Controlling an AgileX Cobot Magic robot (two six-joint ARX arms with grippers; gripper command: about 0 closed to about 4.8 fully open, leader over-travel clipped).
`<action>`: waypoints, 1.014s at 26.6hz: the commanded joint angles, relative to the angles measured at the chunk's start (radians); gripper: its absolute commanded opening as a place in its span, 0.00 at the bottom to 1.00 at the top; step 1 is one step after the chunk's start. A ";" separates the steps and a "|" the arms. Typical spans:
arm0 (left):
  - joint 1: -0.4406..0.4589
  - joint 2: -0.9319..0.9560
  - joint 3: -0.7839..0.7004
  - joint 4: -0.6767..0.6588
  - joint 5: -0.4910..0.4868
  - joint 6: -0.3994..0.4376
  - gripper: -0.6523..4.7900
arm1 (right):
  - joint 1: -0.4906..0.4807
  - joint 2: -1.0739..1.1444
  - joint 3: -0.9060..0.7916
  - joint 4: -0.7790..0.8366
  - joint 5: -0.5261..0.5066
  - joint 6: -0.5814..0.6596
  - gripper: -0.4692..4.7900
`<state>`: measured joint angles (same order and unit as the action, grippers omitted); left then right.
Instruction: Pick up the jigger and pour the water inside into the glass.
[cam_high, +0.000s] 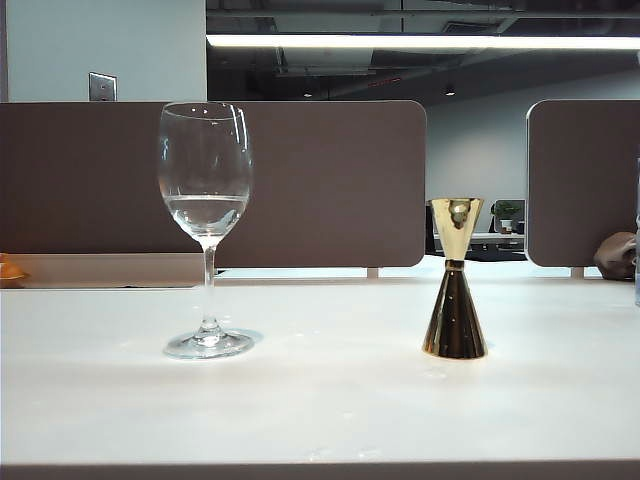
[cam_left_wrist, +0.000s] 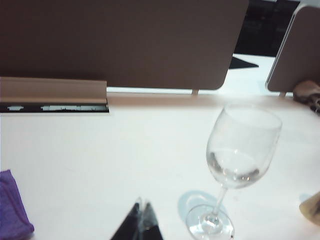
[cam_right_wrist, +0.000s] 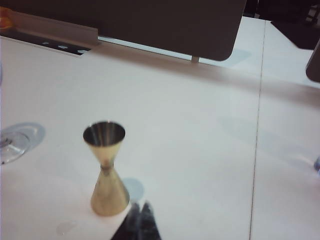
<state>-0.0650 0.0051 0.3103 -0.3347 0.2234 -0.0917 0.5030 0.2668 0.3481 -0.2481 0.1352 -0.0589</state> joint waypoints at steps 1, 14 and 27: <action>0.001 0.001 0.002 -0.010 -0.002 0.014 0.11 | 0.000 -0.092 -0.043 -0.011 0.011 0.041 0.08; 0.001 0.001 -0.037 0.008 -0.003 0.010 0.11 | 0.002 -0.235 -0.195 0.015 0.046 0.146 0.08; 0.001 0.001 -0.057 0.010 -0.002 0.006 0.12 | 0.003 -0.235 -0.278 0.043 0.043 0.205 0.08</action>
<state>-0.0650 0.0048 0.2497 -0.3344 0.2230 -0.0834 0.5045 0.0322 0.0750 -0.2195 0.1799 0.1074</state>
